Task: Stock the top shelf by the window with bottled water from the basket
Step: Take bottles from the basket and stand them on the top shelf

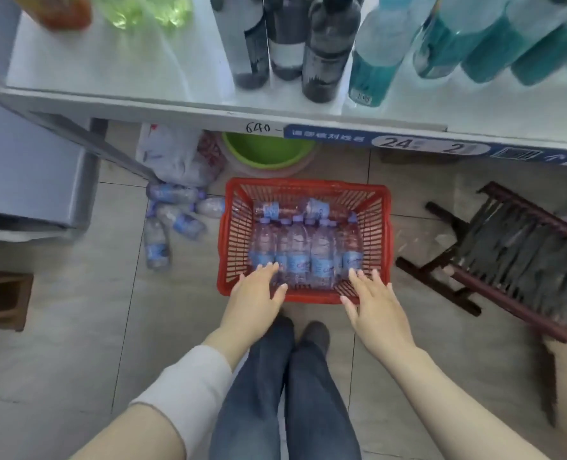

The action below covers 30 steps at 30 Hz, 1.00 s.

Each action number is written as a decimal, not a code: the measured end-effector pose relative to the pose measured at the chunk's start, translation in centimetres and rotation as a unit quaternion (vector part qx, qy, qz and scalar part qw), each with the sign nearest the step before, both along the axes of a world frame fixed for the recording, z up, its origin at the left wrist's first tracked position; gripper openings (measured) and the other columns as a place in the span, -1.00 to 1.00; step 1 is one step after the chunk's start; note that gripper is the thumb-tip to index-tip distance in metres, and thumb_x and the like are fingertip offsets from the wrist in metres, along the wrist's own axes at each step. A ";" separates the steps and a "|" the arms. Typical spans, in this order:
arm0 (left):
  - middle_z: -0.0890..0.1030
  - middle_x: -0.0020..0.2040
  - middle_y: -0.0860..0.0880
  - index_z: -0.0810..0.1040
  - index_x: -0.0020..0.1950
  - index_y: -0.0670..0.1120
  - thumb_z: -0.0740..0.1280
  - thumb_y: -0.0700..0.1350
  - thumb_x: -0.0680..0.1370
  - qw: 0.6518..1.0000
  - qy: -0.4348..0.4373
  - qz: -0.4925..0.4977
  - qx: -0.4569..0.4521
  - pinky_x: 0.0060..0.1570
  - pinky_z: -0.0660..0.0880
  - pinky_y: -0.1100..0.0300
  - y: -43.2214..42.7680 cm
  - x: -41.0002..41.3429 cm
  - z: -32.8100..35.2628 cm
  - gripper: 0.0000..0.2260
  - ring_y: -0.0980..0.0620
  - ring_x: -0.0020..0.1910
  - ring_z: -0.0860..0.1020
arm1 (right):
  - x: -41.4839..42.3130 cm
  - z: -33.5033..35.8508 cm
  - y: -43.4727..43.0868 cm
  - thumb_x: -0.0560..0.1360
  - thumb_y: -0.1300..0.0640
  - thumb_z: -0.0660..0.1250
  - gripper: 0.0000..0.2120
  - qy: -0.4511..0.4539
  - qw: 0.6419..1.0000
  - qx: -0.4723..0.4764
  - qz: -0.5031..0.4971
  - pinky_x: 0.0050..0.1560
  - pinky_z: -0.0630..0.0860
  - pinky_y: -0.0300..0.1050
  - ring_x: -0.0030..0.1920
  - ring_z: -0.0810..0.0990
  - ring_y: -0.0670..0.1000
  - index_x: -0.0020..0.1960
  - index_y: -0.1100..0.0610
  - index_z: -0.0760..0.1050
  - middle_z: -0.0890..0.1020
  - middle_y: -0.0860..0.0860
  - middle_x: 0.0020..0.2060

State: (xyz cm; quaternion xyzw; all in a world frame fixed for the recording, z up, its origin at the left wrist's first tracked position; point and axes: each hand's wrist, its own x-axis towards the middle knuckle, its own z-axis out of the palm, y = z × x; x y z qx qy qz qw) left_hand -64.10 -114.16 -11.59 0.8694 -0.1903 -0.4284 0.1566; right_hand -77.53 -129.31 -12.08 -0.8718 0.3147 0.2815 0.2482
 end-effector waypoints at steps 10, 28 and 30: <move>0.52 0.26 -0.14 0.34 0.38 -0.18 0.21 -0.06 0.58 0.984 0.119 0.127 -0.030 0.13 0.37 0.19 -7.9 7.4 -28.1 -0.60 -0.11 0.23 0.48 | 8.0 -28.6 -7.3 0.55 -0.12 0.15 -0.51 0.015 0.982 0.057 -0.177 0.10 0.43 -0.04 0.19 0.50 0.21 0.33 0.18 0.35 0.53 0.22 0.20; 0.51 0.18 -0.15 0.32 0.31 -0.24 0.13 0.00 0.61 0.968 0.062 0.210 -0.120 0.07 0.33 0.19 -10.0 6.8 -31.0 -0.61 -0.09 0.19 0.47 | 9.5 -31.3 -8.8 0.43 -0.03 0.38 -0.61 -0.152 0.918 0.144 -0.336 0.16 0.50 0.01 0.07 0.59 0.09 0.14 0.19 0.51 0.63 0.11 0.04; 0.52 0.13 -0.17 0.32 0.30 -0.25 0.15 -0.06 0.60 0.965 0.048 0.206 -0.157 0.11 0.37 0.14 -9.4 6.2 -28.0 -0.65 -0.10 0.15 0.48 | 7.9 -28.0 -7.4 0.44 0.05 0.39 -0.64 -0.206 0.917 0.103 -0.324 0.07 0.46 -0.13 0.02 0.57 0.08 0.15 0.22 0.47 0.61 0.10 0.00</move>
